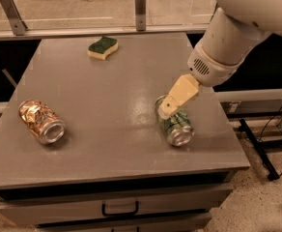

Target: Place green can upright

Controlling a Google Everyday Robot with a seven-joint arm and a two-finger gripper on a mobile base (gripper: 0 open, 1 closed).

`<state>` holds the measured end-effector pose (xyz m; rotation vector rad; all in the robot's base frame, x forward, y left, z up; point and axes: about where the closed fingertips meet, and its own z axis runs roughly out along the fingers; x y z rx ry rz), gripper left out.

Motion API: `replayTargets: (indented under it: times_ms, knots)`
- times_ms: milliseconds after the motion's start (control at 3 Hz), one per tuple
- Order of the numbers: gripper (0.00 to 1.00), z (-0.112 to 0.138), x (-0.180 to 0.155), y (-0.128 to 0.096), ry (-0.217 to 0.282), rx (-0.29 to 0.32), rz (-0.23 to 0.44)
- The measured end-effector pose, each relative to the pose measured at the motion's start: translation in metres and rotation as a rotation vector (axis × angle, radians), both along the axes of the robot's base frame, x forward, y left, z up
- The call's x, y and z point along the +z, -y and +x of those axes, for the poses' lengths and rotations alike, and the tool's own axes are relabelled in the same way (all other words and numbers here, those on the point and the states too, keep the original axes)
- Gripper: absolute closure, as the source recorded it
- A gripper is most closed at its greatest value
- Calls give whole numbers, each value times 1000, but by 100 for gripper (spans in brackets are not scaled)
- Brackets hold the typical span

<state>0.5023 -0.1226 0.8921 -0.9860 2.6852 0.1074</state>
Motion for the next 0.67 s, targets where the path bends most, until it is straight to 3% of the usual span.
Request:
replayTargets:
  times_ms: [333,667]
  knots:
    - [0,2,-16,-19,-3,-100,35]
    - [0,4,-26,-41,-6,-152,43]
